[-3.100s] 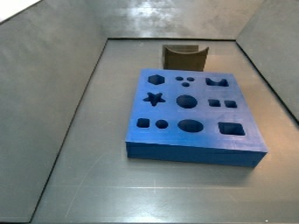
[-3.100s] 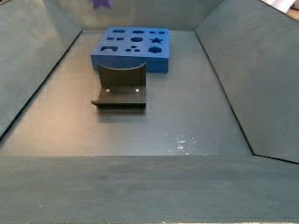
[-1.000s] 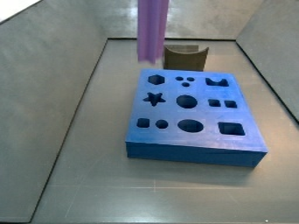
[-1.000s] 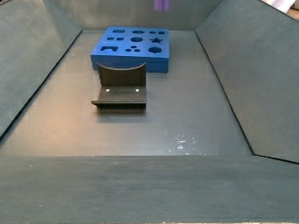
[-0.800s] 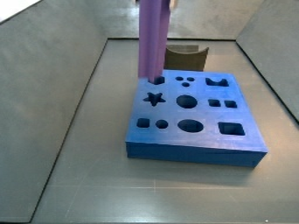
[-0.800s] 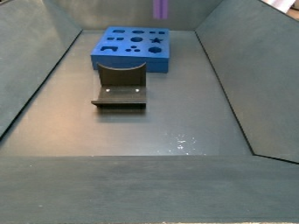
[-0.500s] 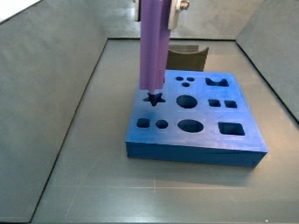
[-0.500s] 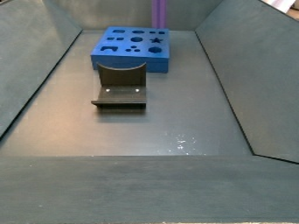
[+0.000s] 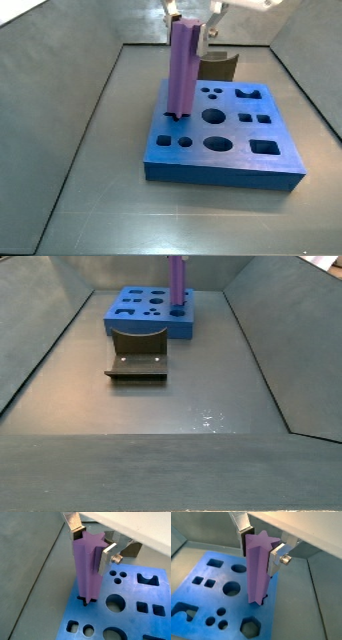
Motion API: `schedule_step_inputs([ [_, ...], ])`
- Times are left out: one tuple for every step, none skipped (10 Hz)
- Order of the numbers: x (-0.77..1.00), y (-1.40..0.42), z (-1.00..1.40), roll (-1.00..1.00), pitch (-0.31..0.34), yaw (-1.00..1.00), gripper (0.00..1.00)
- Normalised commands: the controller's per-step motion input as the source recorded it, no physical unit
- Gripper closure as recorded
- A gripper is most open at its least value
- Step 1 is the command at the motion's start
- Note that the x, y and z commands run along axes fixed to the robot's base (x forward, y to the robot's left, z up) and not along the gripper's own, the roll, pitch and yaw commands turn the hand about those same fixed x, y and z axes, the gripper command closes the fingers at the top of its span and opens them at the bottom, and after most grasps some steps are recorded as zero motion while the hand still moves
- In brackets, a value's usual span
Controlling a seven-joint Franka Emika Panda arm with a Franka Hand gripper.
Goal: Pick up the star object. Move up. Place the star object on the fixture. Regrasp the star object. Move to above the board. Insert the star object.
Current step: Insert the star object.
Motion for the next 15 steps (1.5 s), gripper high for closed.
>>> schedule_step_inputs([
  [0.00,0.00,0.00,-0.01,0.000,0.00,1.00],
  [0.00,0.00,-0.06,0.00,0.000,0.00,1.00],
  [-0.15,0.00,-0.09,0.00,0.000,-0.19,1.00],
  [-0.21,0.00,-0.11,0.00,0.000,-0.17,1.00],
  [-0.14,-0.07,-0.10,-0.02,0.000,-0.07,1.00],
  [0.00,-0.11,-0.13,-0.05,0.000,0.00,1.00],
  [0.13,-0.15,-0.26,0.00,0.000,0.05,1.00],
  [0.34,-0.12,-0.36,0.00,0.021,0.11,1.00],
  [0.33,-0.14,-0.39,0.00,0.019,0.09,1.00],
  [0.25,-0.07,-0.43,0.00,0.000,0.11,1.00],
  [0.06,-0.04,-0.61,0.08,0.000,0.13,1.00],
  [0.01,-0.09,-0.69,0.08,-0.019,0.11,1.00],
  [0.04,-0.13,-0.64,0.08,-0.001,0.06,1.00],
  [0.00,-0.09,-0.41,0.00,0.000,0.00,1.00],
  [0.00,0.00,-0.09,-0.08,-0.030,0.00,1.00],
])
